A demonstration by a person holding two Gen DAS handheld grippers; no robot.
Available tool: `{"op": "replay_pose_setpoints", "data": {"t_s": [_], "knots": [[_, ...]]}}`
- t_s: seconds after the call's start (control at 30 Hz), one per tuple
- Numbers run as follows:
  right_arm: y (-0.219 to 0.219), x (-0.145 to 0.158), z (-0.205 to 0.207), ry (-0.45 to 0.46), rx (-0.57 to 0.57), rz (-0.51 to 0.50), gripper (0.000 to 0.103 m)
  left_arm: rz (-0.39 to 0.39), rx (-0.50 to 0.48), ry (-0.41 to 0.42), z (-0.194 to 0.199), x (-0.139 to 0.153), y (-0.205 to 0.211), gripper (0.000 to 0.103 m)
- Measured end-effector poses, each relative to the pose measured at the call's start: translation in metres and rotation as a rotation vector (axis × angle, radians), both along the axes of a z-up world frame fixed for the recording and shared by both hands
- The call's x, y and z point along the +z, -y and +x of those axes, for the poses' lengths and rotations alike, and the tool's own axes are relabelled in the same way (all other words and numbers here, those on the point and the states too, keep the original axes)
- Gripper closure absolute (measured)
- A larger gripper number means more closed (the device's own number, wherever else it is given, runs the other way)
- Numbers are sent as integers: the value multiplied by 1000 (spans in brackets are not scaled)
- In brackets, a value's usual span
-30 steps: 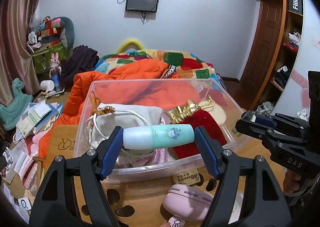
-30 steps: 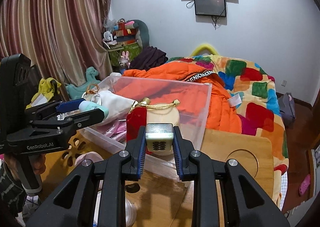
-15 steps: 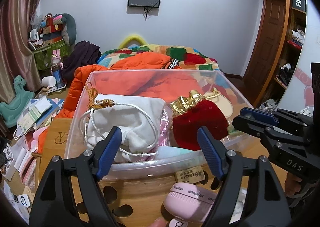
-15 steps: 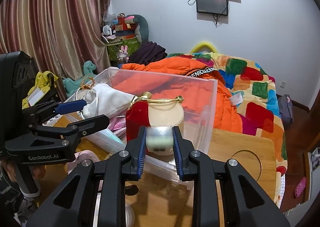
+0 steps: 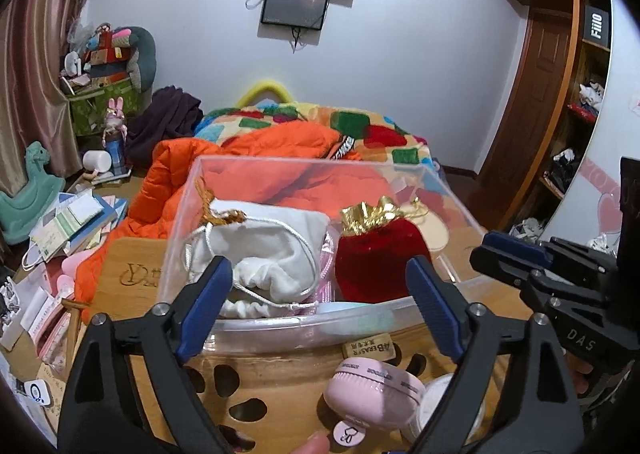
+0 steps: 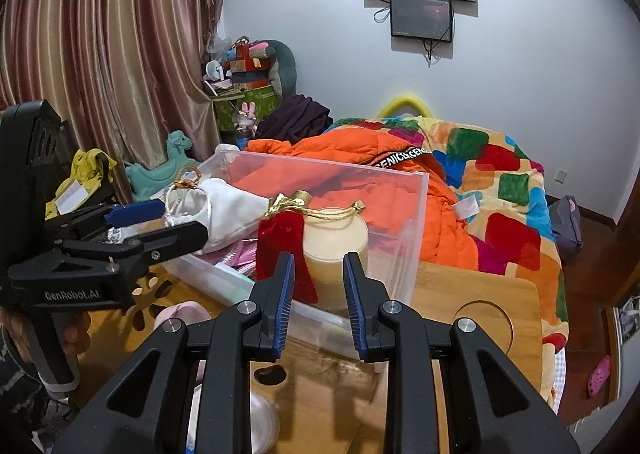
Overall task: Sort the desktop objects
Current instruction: 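Lower the cube into the clear box and open the right tool, then grasp the white round tub with the right tool while the left grasps the pink round fan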
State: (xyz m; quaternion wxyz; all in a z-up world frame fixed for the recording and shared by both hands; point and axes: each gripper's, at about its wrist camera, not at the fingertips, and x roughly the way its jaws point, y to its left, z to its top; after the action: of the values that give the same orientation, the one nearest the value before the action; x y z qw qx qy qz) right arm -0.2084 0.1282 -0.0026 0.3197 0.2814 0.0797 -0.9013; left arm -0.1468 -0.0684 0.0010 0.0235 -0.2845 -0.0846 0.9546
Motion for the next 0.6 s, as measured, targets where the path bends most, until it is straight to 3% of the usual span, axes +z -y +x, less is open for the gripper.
{"op": "replay_pose_setpoints", "data": {"t_s": [0.1,0.27,0.6], "knots": [[-3,3,8,-9,0,-7,79,-6,-8,-30,10,9,0,9],[-8,3,24,-17,6,-14,68,-16,-26,-51,26,17,-1,5],[-20,-15,52,11,14,-13,49,-70,-29,5,48,-2,-15,5]]}}
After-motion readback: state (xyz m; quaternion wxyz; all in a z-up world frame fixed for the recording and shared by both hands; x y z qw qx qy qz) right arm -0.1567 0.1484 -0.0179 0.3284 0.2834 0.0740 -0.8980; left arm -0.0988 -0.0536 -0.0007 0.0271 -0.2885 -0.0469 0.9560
